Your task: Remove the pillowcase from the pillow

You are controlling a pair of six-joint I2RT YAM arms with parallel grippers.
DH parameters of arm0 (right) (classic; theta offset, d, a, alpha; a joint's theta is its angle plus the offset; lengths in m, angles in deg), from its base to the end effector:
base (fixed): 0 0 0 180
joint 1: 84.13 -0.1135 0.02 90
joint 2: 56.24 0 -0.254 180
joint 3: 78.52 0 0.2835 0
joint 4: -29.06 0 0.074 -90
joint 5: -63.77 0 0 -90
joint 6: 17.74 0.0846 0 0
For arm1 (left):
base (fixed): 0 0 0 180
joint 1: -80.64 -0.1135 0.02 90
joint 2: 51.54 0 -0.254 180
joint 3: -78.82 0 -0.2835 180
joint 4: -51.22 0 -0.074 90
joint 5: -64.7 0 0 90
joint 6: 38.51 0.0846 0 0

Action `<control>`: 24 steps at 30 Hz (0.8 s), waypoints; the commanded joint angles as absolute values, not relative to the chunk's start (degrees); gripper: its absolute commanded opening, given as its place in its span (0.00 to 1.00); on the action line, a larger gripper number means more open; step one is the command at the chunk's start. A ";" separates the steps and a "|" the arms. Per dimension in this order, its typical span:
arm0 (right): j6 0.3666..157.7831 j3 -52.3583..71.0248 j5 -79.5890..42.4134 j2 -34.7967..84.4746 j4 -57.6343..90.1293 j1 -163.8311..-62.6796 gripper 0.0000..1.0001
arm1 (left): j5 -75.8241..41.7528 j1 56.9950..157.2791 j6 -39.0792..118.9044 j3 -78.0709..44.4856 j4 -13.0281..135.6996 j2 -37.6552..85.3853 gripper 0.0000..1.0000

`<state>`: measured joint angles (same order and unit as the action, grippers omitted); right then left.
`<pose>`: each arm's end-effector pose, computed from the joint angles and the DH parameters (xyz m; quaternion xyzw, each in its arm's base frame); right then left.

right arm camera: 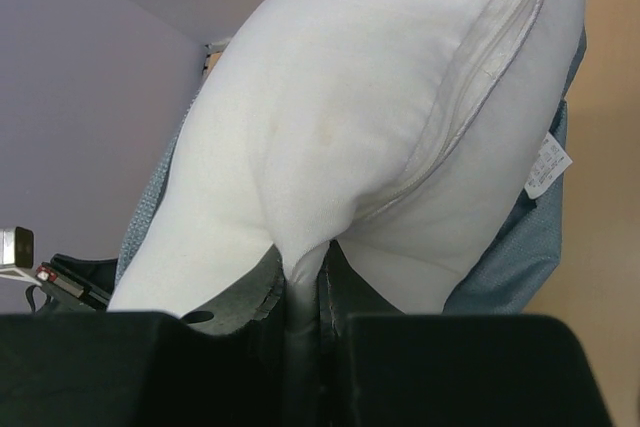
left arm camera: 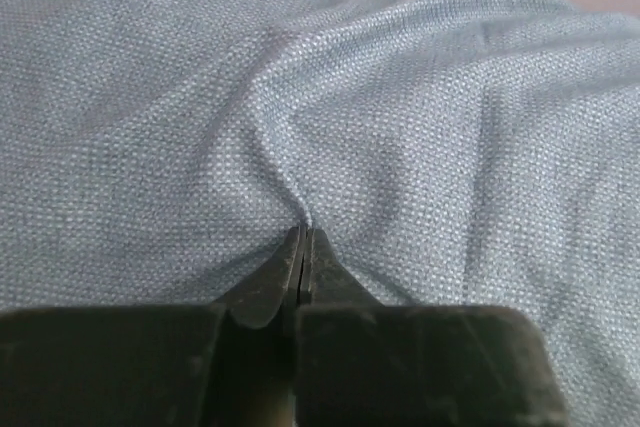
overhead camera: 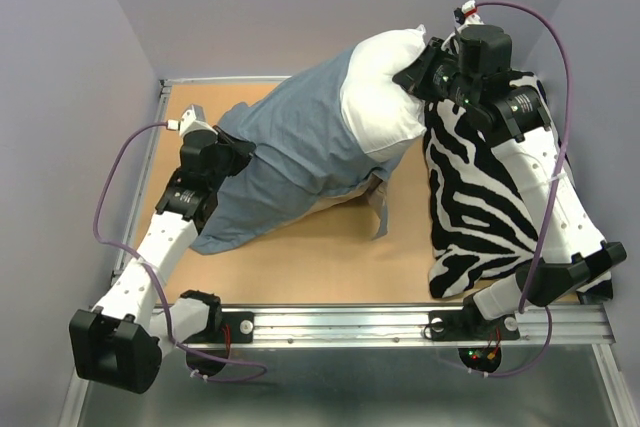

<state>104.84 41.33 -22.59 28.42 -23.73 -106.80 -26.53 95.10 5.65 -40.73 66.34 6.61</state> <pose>0.3477 0.1511 0.4819 0.0510 0.8052 0.2964 0.5111 0.3141 -0.0791 0.3054 -0.2178 0.7507 -0.3060 0.5435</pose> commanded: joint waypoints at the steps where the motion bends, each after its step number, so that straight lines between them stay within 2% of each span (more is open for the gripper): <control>1: 104.60 43.47 -22.01 24.71 -18.22 -107.07 0.01 | -28.11 94.00 6.84 -39.04 62.12 8.40 0.00; 5: 103.90 45.66 -23.15 25.06 -19.36 -107.16 0.01 | -30.91 90.23 9.65 -37.20 63.35 9.54 0.00; 8: 103.81 48.30 -24.12 25.50 -20.16 -107.16 0.00 | -32.94 83.64 11.67 -36.40 65.11 10.42 0.00; 10: 103.90 51.19 -25.08 26.11 -20.94 -107.16 0.01 | -37.50 78.21 12.99 -35.27 65.81 13.05 0.00; 14: 103.99 57.52 -25.96 27.34 -23.31 -107.16 0.01 | -39.09 71.78 13.61 -32.72 65.55 19.81 0.00; 22: 103.29 65.44 -31.67 26.99 -26.57 -107.16 0.01 | -44.89 64.29 12.91 -29.46 64.93 28.52 0.00; 24: 103.20 66.93 -30.72 26.90 -26.66 -107.16 0.01 | -42.29 63.59 12.30 -29.11 64.32 30.53 0.00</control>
